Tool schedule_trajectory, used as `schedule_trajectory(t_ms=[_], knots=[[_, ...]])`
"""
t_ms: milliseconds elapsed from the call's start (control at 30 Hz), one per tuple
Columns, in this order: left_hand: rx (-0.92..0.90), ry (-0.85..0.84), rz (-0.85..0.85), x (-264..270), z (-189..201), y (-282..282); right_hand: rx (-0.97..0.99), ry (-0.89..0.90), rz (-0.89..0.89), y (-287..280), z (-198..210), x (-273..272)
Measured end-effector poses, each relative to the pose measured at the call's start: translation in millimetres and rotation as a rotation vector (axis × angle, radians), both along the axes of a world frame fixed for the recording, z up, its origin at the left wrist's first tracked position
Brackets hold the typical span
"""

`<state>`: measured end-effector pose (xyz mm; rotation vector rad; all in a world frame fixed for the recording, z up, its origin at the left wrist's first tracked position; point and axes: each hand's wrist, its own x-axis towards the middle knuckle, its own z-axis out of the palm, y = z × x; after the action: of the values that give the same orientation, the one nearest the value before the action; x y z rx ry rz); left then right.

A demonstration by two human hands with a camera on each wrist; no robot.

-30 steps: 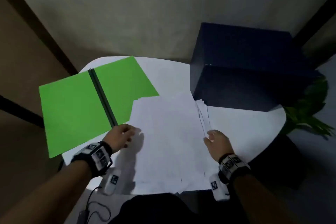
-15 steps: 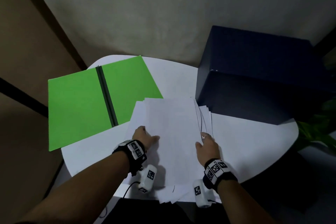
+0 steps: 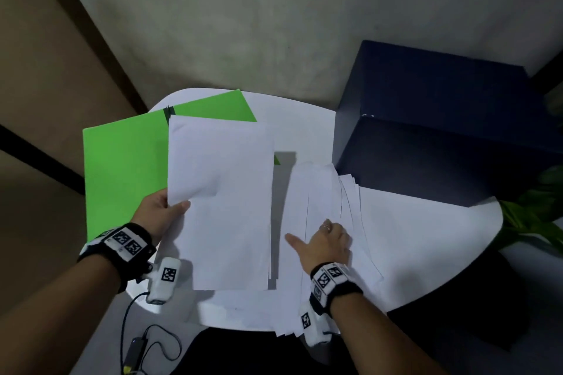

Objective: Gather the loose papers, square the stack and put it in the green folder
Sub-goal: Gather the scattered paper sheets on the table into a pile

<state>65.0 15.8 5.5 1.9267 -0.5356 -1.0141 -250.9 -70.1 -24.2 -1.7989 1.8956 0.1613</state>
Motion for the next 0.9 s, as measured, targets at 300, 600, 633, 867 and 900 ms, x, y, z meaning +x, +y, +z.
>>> schedule_trajectory(t_ms=[300, 600, 633, 867, 900], knots=[[-0.145, 0.15, -0.033, 15, 8, -7, 0.063, -0.11, -0.048, -6, -12, 42], [-0.179, 0.222, -0.038, 21, 19, -24, 0.017, -0.144, -0.176, 6, -11, 40], [-0.182, 0.226, -0.043, 21, 20, -25, -0.006, -0.129, -0.235, 1, -12, 30], [-0.189, 0.254, -0.053, 23, 18, -30, 0.069, 0.115, -0.263, -11, -22, 6], [-0.187, 0.253, -0.058, 23, 16, -30, 0.076, 0.081, -0.277, -12, -23, 6]])
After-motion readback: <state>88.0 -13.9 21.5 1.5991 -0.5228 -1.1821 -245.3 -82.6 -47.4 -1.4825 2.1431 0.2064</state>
